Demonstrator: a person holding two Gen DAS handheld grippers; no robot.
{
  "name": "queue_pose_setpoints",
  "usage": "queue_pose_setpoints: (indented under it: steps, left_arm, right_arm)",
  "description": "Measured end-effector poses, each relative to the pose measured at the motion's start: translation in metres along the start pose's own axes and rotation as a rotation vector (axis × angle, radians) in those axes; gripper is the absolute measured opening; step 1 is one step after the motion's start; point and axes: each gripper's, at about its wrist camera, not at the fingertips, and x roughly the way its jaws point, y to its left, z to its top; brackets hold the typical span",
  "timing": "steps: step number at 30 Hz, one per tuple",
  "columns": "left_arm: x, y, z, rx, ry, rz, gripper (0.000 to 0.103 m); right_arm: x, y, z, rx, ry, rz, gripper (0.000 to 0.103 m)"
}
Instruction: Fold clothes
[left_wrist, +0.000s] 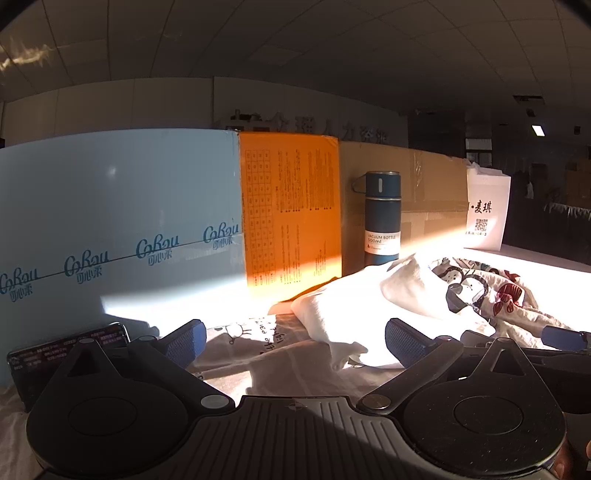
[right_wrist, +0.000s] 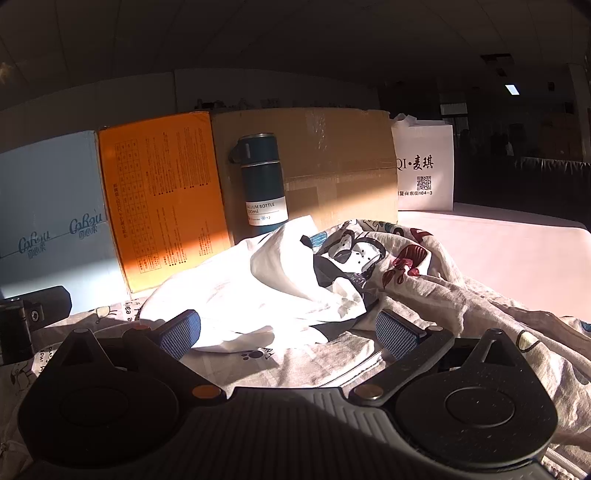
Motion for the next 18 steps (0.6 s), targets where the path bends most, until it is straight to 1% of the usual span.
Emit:
queue_pose_setpoints:
  steps: [18]
  left_arm:
    - [-0.0015, -0.002, -0.0007, 0.007, -0.006, -0.003, 0.103]
  right_arm:
    - [0.0005, 0.0014, -0.0009, -0.005, 0.006, 0.004, 0.102]
